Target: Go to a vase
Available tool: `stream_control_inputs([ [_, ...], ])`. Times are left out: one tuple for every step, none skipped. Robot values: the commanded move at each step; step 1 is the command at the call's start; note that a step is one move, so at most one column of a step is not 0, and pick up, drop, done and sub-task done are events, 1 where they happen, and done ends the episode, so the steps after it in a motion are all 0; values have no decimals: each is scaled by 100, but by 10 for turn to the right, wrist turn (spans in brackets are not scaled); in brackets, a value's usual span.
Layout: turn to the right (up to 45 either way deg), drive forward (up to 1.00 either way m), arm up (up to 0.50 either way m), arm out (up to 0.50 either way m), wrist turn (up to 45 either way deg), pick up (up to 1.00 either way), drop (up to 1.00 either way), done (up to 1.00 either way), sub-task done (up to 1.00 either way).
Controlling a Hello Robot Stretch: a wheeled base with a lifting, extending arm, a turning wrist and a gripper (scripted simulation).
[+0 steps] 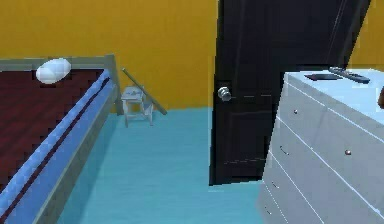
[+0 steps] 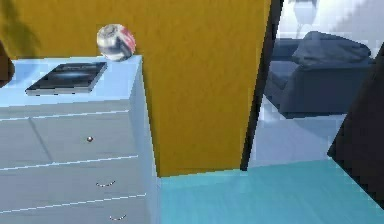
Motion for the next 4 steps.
stream_control_inputs([
  [-60,0,0,0,0,0,0,0,0],
  [0,100,0,0,0,0,0,0,0],
  [-30,0,0,0,0,0,0,0,0],
  [-450,0,0,0,0,0,0,0,0],
])
